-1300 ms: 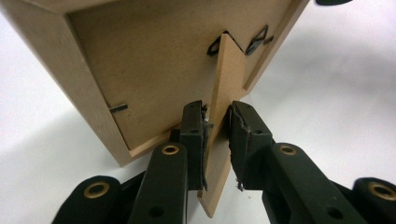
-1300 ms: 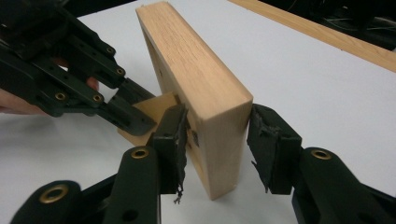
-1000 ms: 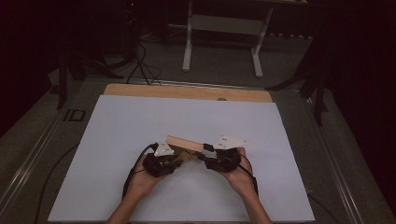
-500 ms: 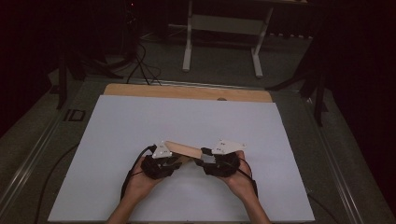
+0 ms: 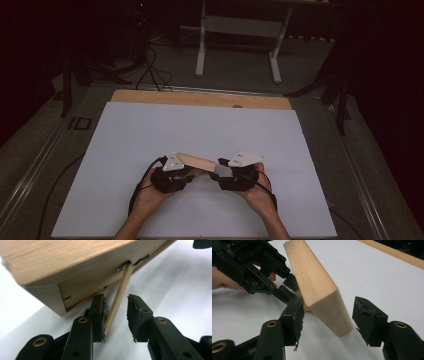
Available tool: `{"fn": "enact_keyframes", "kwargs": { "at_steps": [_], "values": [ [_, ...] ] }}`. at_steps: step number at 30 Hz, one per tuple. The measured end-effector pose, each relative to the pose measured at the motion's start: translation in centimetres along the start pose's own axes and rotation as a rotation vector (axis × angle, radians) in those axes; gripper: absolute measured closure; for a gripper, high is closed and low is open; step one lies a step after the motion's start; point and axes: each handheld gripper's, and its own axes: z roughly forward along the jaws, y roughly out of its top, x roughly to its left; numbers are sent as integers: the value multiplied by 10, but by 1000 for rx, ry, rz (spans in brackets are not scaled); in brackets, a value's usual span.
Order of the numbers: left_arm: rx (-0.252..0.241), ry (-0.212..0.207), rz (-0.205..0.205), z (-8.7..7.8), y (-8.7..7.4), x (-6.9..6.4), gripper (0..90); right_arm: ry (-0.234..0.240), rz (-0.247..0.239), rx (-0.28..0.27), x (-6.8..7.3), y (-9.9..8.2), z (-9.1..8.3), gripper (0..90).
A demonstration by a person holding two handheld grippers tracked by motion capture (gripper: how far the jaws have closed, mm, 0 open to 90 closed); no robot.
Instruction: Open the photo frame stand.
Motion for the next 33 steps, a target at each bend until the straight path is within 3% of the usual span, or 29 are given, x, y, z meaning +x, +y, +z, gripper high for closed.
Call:
{"fn": "enact_keyframes", "kwargs": {
  "at_steps": [33],
  "values": [
    [-33, 9, -22, -14, 1, 8, 644, 26, -6, 9, -6, -6, -8, 400]
  ]
}}
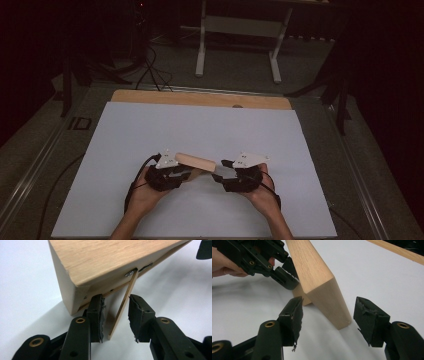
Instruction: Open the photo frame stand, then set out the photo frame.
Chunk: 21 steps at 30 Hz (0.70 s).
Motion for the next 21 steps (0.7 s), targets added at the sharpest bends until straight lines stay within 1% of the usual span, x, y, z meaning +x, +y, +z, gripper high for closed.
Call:
{"fn": "enact_keyframes", "kwargs": {
  "at_steps": [7, 10, 18, 21],
  "values": [
    [-3, 4, 1, -3, 0, 2, 645, -6, -1, -5, -4, 0, -5, 402],
    [-9, 8, -2, -4, 0, 2, 647, -6, 3, -7, -5, 0, -6, 403],
    [-8, 12, -1, -5, 0, 3, 652, -16, 12, -18, -10, 0, -14, 407],
    [-9, 11, -3, -5, 0, 3, 652, -30, 20, -32, -14, 1, -19, 410]
  ]
}}
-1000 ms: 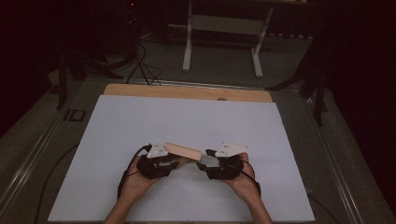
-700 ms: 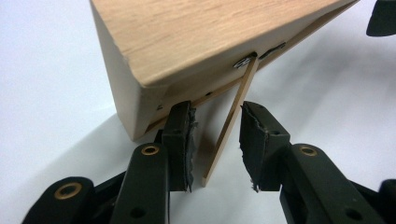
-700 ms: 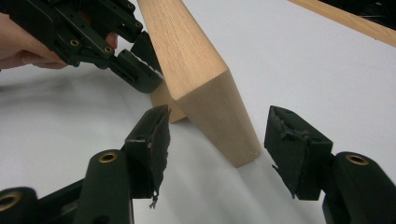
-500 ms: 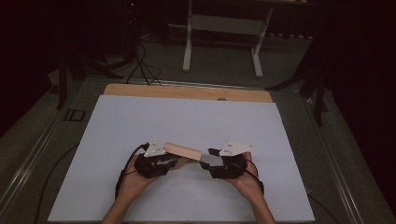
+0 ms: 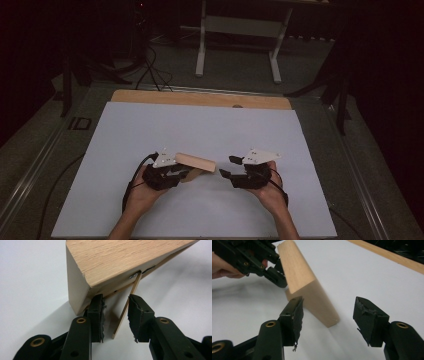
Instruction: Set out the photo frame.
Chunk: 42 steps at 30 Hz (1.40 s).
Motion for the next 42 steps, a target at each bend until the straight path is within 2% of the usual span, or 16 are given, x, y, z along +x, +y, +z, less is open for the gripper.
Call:
{"fn": "enact_keyframes", "kwargs": {
  "at_steps": [3, 6, 10, 15, 21, 27, 29, 36, 39, 42],
  "values": [
    [2, 0, -1, 1, 0, 0, 652, -2, 3, -4, -1, 0, -1, 414],
    [2, 1, -1, 1, 0, 0, 652, -23, 28, -20, -6, -1, -4, 467],
    [2, 4, -2, 1, 0, 0, 657, -57, 63, -44, -8, -1, -3, 611],
    [1, 3, -10, 1, 0, 1, 693, -90, 70, -47, -5, 0, 5, 755],
    [4, 19, -7, 2, 0, 1, 771, -92, 86, -27, -1, -2, 23, 896],
    [-2, 54, 4, 1, 0, -1, 894, -95, 81, 5, 0, 1, 42, 899],
    [-1, 63, 6, 2, 1, -2, 897, -91, 81, 5, 0, 3, 45, 899],
    [-2, 59, 1, 3, 1, -3, 897, -64, 97, 16, -2, 6, 53, 899],
    [-17, 41, -27, 3, 2, -1, 897, -50, 116, 13, -5, 5, 53, 899],
    [-15, 44, -24, 4, 4, -1, 897, -50, 114, 15, -5, 5, 53, 899]
  ]
}}
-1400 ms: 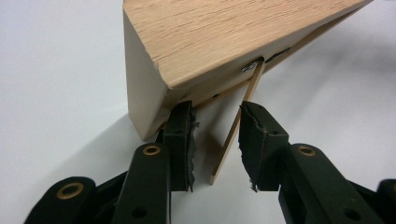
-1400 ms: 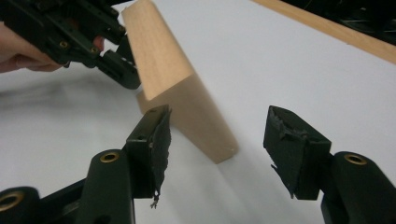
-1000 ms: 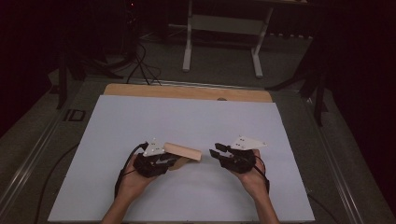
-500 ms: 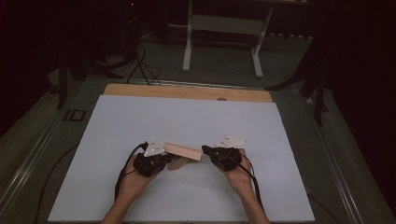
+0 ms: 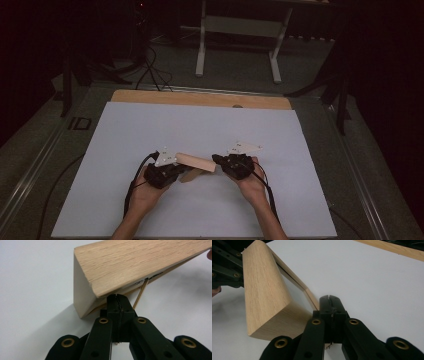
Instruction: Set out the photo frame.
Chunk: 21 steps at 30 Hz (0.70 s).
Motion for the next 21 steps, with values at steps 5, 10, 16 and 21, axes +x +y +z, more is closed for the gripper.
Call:
{"fn": "enact_keyframes", "kwargs": {
  "at_steps": [5, 10, 16, 21],
  "values": [
    [1, 5, -8, 1, 2, -1, 897, 0, -8, 3, 1, 0, -1, 899],
    [-15, -12, -3, -3, 7, -6, 897, -1, -11, 5, 2, 0, -1, 899],
    [-11, -18, -6, -4, 10, -10, 897, -8, -22, 8, 4, 0, -2, 899],
    [-7, -24, 2, -3, 12, -15, 897, -14, -29, 12, 6, -1, -3, 899]
  ]
}}
